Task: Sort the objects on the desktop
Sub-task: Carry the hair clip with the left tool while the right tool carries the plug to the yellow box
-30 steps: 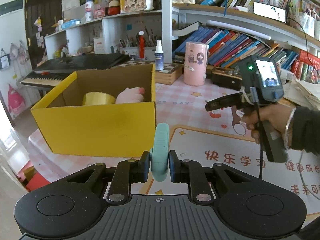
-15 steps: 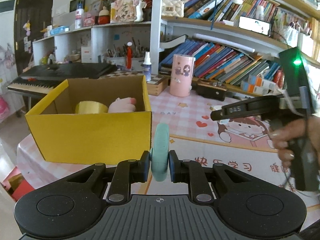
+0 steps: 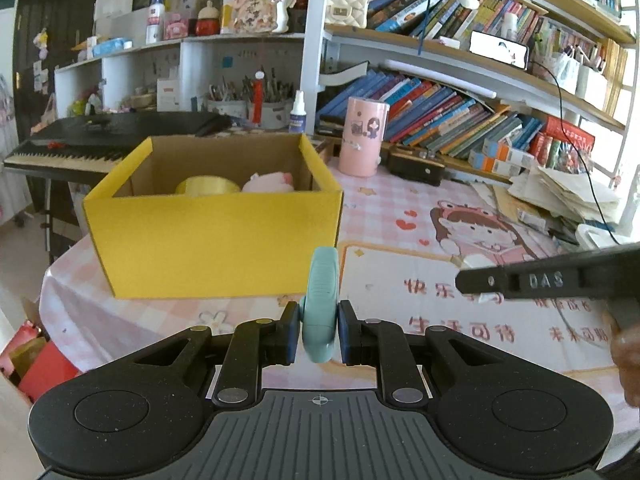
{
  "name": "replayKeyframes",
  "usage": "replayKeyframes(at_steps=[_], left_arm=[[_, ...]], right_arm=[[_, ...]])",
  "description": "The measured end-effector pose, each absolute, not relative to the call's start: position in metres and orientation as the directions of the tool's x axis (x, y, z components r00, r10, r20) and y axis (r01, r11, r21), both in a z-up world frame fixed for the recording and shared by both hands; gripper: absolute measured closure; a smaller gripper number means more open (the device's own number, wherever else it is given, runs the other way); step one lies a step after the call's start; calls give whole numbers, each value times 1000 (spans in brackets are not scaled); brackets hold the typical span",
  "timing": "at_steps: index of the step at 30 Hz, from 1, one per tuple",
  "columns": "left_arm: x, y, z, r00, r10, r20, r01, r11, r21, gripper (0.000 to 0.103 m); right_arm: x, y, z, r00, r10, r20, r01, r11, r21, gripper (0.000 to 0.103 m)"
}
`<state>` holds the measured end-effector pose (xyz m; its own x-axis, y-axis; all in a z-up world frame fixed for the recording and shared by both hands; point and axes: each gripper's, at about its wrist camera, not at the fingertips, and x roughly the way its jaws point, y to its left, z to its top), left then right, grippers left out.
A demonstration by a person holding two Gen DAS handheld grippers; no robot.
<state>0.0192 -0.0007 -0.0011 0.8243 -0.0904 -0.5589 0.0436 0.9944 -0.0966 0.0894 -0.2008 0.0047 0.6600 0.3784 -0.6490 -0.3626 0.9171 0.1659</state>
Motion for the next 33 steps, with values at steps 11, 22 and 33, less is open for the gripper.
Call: replayKeyframes(at_steps=[11,22,33], left_arm=[[-10,23,-4,814,-159,-559,125,987,-99,85],[-30,54,-6,810,-151,-567,115,988,-99,85],[-41,73,-6,817,-139,-559,96,990,-105,85]], right_arm=[[30,-161,1,642,373,-670,-384,913,140,79],[2,-127,-2,637,378,-671,-391,909,142,79],[-6,-100,-1,626,393,-673,-422,897,132,78]])
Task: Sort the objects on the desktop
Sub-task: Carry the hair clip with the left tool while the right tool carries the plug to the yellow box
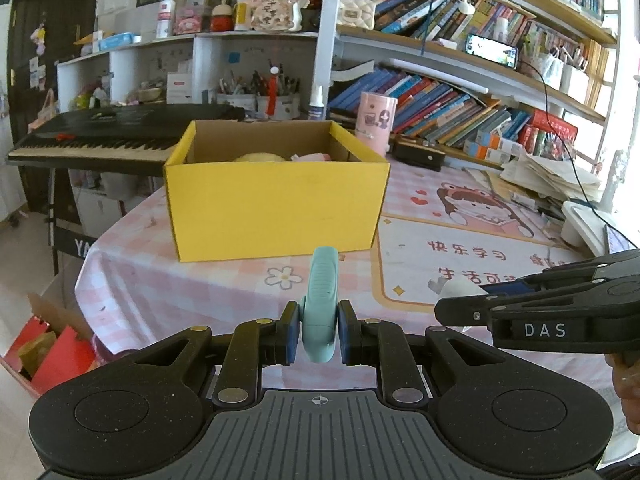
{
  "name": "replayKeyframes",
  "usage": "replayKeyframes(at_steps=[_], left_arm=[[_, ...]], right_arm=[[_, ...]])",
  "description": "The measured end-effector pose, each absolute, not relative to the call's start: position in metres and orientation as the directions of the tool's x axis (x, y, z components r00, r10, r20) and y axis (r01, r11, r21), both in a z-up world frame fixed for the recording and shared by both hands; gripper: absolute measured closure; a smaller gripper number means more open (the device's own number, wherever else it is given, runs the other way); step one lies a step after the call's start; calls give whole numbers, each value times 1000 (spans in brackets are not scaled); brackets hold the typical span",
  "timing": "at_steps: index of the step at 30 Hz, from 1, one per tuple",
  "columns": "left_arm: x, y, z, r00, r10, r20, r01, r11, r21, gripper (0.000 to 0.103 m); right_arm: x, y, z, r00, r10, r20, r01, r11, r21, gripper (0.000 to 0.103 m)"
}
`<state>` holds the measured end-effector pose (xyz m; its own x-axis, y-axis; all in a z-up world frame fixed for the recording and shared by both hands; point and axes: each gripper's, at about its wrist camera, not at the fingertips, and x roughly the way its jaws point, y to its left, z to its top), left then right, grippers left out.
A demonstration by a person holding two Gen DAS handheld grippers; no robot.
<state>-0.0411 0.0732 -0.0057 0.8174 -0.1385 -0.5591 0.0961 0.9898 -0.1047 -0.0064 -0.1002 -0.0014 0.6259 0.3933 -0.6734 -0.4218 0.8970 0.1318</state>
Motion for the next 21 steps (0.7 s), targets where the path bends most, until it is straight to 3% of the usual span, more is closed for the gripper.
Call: replayKeyframes(at_steps=[21], left_arm=[[-46,116,-6,831,-92,-548,27,992,-126,85]], right_arm=[[-2,-51,2,593,428,-682,-504,858,100,78]])
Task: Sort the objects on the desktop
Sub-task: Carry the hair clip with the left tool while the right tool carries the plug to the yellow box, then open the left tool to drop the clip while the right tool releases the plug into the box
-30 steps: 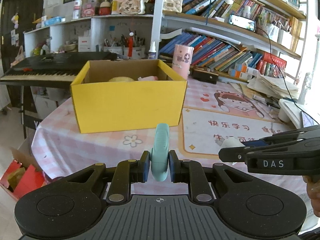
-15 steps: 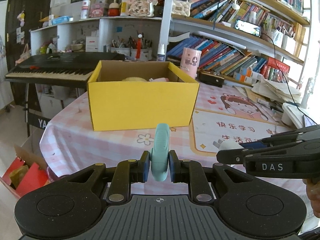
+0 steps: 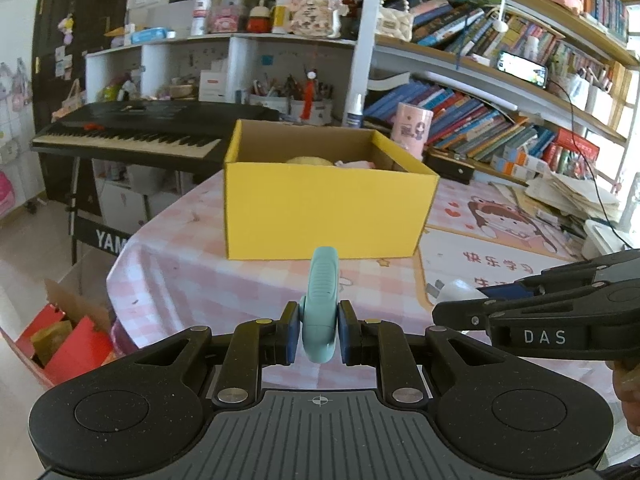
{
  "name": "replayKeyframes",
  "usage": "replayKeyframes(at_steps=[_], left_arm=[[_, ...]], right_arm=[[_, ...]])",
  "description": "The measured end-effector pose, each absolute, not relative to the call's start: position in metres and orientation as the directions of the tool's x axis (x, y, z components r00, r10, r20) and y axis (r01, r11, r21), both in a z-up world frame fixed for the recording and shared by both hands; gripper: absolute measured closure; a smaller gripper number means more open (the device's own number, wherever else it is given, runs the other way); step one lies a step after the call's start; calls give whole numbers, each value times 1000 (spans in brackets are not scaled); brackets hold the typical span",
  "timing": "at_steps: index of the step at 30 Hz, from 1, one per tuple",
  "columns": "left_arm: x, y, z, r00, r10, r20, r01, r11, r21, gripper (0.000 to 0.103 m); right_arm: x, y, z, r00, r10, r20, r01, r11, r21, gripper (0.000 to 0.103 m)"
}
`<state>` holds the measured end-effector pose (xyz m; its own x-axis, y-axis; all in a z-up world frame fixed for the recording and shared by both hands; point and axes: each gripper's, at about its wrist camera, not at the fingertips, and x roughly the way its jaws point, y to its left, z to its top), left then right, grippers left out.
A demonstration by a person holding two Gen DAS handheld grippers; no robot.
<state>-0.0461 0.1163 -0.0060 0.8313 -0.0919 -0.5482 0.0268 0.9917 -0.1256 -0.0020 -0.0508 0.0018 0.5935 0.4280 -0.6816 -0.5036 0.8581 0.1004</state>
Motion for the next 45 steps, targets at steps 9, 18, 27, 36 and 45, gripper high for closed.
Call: replayKeyframes(at_steps=[9,18,27,36,45], left_arm=[[-33,134,11,870,-69,-489,-5,989,-148,85],[4,135,34,913,-48,-405,-8,991,-136,85],[44,127,40,921,-22,-389,-25,993,-116,85],[94,116,40,919,16,-393,-58,994,-96,85],[138,108,24,890,41,-453,-76,995,-61,85]], right_arm=[[15,-36,15,611,451,-650,-532,843,84,79],[49,-37,46,669,479,-569,-526,845,92,78],[100,-43,64,688,505,-520,-544,834,90,79],[152,-48,63,677,522,-519,-573,816,73,78],[201,-47,48,640,523,-563,-616,787,31,78]])
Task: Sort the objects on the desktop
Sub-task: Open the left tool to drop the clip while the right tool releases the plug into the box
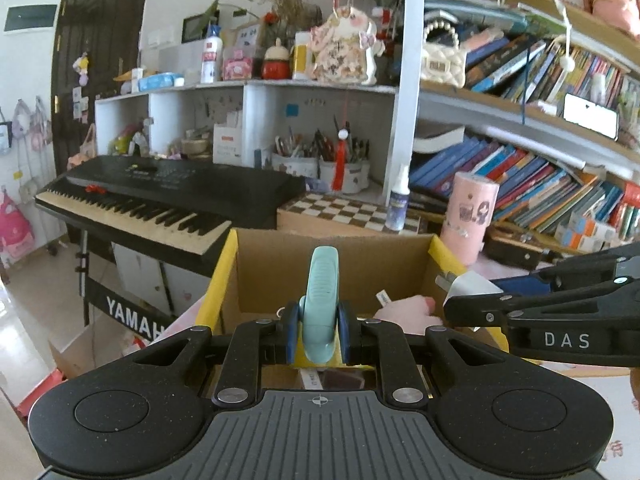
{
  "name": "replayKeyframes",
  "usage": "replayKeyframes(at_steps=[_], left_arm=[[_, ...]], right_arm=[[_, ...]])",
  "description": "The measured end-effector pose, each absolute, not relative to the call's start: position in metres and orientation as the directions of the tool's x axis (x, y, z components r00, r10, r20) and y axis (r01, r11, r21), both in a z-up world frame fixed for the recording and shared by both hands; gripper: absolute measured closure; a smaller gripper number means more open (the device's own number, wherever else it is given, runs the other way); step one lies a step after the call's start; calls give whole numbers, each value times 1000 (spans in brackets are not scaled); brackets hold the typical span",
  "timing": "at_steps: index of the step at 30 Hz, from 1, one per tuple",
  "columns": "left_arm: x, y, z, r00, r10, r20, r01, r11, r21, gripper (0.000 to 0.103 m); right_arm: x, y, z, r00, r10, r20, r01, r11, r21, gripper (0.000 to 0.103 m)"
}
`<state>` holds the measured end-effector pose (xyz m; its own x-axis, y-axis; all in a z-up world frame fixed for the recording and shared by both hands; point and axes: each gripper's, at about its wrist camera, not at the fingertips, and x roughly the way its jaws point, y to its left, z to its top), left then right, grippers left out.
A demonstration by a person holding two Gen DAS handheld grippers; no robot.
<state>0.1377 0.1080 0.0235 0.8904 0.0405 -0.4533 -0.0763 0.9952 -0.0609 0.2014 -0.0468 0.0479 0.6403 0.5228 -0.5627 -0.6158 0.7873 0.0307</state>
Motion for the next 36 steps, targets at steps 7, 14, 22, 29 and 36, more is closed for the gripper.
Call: replayKeyframes(at_steps=[7,14,22,29,36], left_arm=[[159,106,6,854,58,-517,-86,996,-32,85],[170,107,-6,819,71,-569,-97,995,-15,85],[177,108,-13,792,72,-606,-103,995,-16,86],[180,108,-15,787,69,-613,-103,994,-20,85],[180,108,-15,787,72,-613,-106,994,-18,81]], right_arm=[[224,-39,34,596,532,-601,-664,748,3,78],[235,-27,22,545,540,-641,-718,696,-25,78],[243,-17,7,485,528,-697,-752,659,-24,78],[252,-16,0,446,533,-719,-757,653,15,78],[256,-12,-3,435,531,-727,-761,649,19,78]])
